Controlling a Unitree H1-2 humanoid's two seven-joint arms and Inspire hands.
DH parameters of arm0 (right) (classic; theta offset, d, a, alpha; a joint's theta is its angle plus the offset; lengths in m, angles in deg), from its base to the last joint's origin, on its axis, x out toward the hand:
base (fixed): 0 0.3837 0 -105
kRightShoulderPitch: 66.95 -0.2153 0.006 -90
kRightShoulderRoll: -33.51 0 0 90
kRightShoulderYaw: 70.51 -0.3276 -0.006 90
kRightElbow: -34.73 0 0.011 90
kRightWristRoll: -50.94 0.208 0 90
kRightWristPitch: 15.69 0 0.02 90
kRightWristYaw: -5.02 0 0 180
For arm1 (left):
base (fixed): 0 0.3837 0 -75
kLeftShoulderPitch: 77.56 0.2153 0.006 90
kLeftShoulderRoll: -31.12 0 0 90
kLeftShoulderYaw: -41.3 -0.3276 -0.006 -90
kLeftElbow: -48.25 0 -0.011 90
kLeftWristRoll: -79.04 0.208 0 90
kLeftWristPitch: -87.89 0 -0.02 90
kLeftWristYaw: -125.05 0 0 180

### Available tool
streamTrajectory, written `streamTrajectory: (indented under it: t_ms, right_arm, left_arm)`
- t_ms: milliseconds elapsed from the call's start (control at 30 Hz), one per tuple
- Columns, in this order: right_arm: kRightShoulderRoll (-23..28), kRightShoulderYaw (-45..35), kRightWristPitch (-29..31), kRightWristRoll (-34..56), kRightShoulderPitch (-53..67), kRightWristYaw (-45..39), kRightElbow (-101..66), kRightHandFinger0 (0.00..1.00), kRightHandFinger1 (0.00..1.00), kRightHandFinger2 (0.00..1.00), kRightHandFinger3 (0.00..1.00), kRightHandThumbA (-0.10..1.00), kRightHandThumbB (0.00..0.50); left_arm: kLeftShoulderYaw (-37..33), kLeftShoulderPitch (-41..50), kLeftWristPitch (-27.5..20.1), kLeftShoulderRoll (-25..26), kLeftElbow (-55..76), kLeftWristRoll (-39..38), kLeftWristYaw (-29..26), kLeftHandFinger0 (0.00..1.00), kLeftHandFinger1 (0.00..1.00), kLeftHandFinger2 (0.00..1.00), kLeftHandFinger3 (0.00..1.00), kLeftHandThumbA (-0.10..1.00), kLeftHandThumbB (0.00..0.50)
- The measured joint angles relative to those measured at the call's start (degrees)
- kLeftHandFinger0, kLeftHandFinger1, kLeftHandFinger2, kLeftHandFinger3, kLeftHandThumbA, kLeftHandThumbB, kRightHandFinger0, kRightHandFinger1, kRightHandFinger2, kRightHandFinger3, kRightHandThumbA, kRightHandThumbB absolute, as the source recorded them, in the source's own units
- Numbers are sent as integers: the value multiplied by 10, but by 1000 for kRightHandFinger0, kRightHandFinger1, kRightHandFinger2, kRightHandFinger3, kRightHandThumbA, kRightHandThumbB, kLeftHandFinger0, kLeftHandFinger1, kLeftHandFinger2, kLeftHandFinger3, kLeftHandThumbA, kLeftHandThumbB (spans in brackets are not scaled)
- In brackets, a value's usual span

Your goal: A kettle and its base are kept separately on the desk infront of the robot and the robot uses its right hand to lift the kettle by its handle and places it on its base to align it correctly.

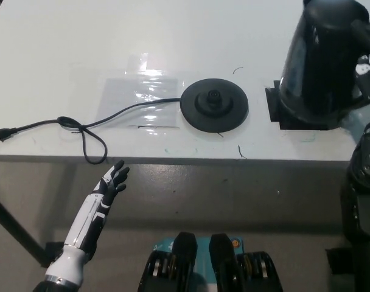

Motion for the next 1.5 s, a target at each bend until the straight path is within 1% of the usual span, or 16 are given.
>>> streamTrajectory:
  t_ms: [33,167,267,367,500,667,733,800,833,967,1133,1300,1333,1400,1467,1500]
  right_arm:
    - [1,3,1,-3,-4,1,1,0,258,709,783,-100,143]
    - [5,17,13,-20,-34,11,10,0,277,727,777,-100,138]
    - [4,24,26,-26,-51,14,19,0,272,714,776,-100,134]
    - [3,34,31,-37,-63,19,25,0,253,691,763,-100,137]
    - [1,45,41,-49,-79,25,26,0,249,677,757,-100,129]
    - [-12,54,48,-58,-92,29,26,0,186,592,699,-100,142]
    - [-21,59,51,-60,-98,32,30,0,181,587,706,-100,122]
    - [-32,64,52,-61,-102,33,36,0,181,589,720,-100,118]
    - [-36,66,52,-62,-103,34,39,0,185,599,729,-100,115]
    - [-53,76,52,-66,-105,35,52,0,174,601,728,-100,123]
    - [-73,80,53,-67,-109,40,67,0,151,581,704,-100,122]
    - [-90,86,60,-69,-123,49,99,0,148,576,696,-100,140]
    - [-93,88,62,-69,-126,50,107,0,129,536,666,-100,144]
    - [-96,93,66,-70,-134,57,127,0,119,531,669,-100,125]
    - [-97,96,68,-72,-140,61,142,0,116,533,672,-100,132]
    - [-99,97,72,-72,-143,64,152,0,120,537,674,-100,124]
  left_arm:
    - [0,0,0,0,0,0,0,1000,1000,1000,1000,1000,91]
    - [0,-2,0,1,0,0,0,1000,1000,1000,1000,1000,94]
    - [0,-4,-1,1,0,0,0,1000,1000,1000,1000,1000,98]
    - [0,-4,-2,2,0,0,0,1000,1000,1000,1000,1000,86]
    - [-1,-6,-4,3,-1,0,0,1000,1000,1000,1000,1000,97]
    - [-2,-6,-7,3,-2,0,0,1000,1000,1000,1000,1000,102]
    - [-3,-6,-8,3,-2,0,0,1000,1000,1000,1000,1000,97]
    - [-3,-6,-9,5,-2,1,0,1000,1000,1000,1000,1000,106]
    - [-4,-6,-9,5,-2,1,0,1000,1000,1000,1000,1000,100]
    - [-4,-6,-10,6,-3,1,0,1000,1000,1000,1000,1000,122]
    - [-5,-6,-10,6,-3,1,0,1000,1000,1000,1000,1000,126]
    - [-6,-6,-10,6,-3,2,0,1000,1000,1000,1000,1000,131]
    - [-7,-6,-10,6,-4,2,0,1000,1000,1000,1000,1000,132]
    - [-8,-6,-10,6,-4,3,0,1000,1000,1000,1000,1000,124]
    - [-8,-6,-10,6,-4,3,0,1000,1000,1000,1000,1000,114]
    - [-8,-6,-10,6,-4,3,0,1000,1000,1000,1000,1000,116]
